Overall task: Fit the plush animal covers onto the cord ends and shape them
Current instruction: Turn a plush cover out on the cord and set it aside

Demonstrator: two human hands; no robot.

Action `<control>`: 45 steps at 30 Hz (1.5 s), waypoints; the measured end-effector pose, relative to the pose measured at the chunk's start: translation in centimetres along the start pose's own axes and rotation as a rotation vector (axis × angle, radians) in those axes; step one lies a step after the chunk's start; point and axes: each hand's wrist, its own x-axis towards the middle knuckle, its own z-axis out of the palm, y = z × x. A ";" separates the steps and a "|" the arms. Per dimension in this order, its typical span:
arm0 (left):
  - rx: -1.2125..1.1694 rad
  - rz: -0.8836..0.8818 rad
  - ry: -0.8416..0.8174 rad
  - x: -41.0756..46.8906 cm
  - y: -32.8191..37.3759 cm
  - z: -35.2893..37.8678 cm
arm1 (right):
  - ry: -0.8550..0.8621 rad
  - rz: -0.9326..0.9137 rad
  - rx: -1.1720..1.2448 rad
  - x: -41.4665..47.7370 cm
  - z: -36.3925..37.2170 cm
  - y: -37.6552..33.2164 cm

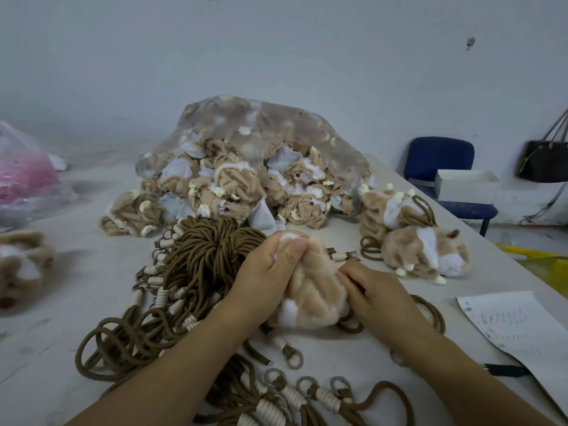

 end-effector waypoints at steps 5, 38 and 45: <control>-0.075 -0.008 0.035 -0.3 -0.3 1.3 | -0.055 0.106 0.099 0.2 0.7 -0.3; 0.007 -0.107 -0.024 -0.2 -0.7 0.2 | 0.036 -0.132 -0.100 0.7 -1.2 0.8; 0.010 -0.161 0.005 -0.2 -0.8 1.1 | -0.018 0.037 0.106 0.4 0.3 -0.6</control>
